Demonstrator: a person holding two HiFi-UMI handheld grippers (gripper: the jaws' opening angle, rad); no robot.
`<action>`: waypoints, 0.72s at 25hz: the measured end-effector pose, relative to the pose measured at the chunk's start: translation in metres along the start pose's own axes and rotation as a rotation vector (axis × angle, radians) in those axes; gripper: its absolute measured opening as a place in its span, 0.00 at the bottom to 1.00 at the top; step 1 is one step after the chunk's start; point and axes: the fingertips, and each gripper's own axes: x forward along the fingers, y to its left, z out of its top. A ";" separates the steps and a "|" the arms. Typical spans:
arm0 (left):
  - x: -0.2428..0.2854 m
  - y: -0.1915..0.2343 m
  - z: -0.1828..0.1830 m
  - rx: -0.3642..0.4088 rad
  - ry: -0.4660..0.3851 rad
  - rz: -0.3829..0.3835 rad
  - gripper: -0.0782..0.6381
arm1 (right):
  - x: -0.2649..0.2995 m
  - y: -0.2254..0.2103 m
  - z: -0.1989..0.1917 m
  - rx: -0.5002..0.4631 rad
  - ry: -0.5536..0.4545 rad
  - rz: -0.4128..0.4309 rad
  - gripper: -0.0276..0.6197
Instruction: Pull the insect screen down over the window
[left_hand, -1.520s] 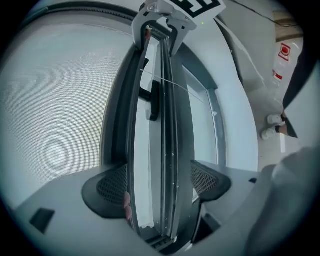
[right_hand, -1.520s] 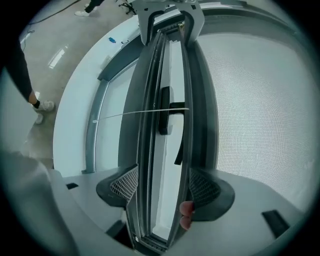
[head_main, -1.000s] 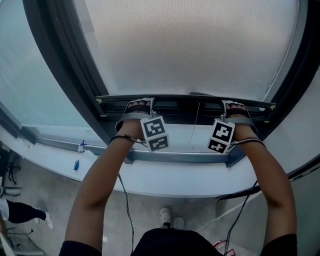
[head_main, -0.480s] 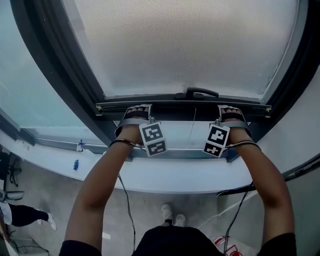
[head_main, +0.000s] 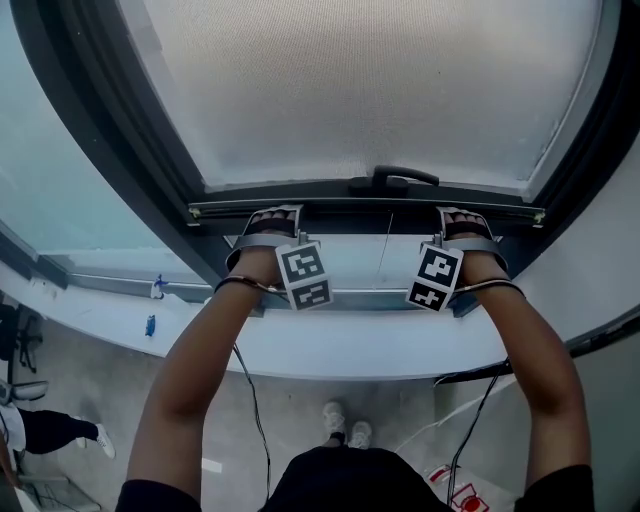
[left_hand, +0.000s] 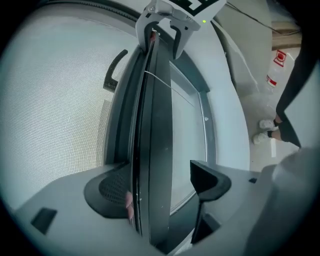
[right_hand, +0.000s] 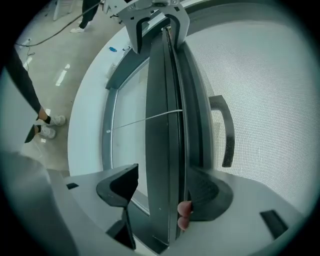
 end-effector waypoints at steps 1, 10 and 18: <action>0.000 0.000 0.000 0.002 0.005 -0.002 0.63 | 0.000 0.000 0.000 0.000 0.003 0.004 0.50; -0.001 0.000 0.002 -0.035 -0.022 -0.047 0.63 | -0.001 -0.002 0.000 -0.001 0.011 0.048 0.50; -0.006 -0.003 -0.001 0.013 -0.006 -0.107 0.63 | -0.005 -0.001 -0.001 -0.031 0.011 0.090 0.50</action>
